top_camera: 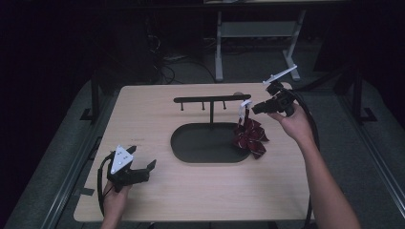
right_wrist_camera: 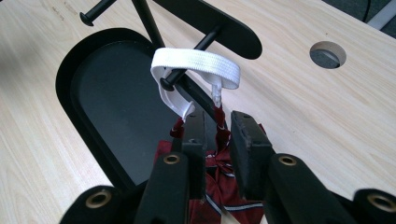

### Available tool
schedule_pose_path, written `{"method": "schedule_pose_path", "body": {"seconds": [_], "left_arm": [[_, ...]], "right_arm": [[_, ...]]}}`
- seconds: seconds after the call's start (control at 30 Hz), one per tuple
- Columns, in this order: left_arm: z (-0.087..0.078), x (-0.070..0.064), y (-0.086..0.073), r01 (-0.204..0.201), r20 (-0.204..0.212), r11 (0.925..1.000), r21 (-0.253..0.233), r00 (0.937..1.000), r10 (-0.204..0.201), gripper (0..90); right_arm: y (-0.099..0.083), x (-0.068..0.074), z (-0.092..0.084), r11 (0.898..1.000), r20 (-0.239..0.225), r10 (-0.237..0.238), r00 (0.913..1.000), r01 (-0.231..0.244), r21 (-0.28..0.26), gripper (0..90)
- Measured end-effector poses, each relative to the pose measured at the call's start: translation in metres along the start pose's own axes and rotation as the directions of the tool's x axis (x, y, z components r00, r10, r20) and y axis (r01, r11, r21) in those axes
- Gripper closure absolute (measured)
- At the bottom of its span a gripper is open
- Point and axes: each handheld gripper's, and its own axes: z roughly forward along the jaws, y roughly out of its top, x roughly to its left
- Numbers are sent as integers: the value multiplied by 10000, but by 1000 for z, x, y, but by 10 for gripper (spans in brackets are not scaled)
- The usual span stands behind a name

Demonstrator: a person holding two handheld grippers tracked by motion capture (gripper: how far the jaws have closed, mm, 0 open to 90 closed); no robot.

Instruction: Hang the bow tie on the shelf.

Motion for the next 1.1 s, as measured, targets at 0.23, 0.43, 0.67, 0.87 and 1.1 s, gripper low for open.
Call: {"method": "schedule_pose_path", "body": {"seconds": [0.23, 0.43, 0.67, 0.87, 1.1], "left_arm": [[-1, 0, 0, 43, -7, 10000, -5, 10000, -43, 130], [-2, 1, 0, -5, -46, 10000, -6, 10000, 5, 129], [-2, 1, 0, 10, -51, 10000, 36, 10000, -10, 129], [-2, 1, -1, 21, -32, 10000, 52, 10000, -21, 130], [-3, 2, -1, -12, -46, 10000, 39, 10000, 12, 130]], "right_arm": [[-5, -3, 1, 9999, -163, 106, 9998, -106, -11, 701], [-11, -5, 3, 9998, -296, 198, 9994, -199, -45, 663], [-15, -8, 3, 9993, -475, 368, 9982, -371, -45, 629], [-20, -7, 3, 9988, -532, 480, 9974, -485, -67, 607], [-28, -10, 7, 9986, -483, 527, 9974, -525, 51, 602]]}}
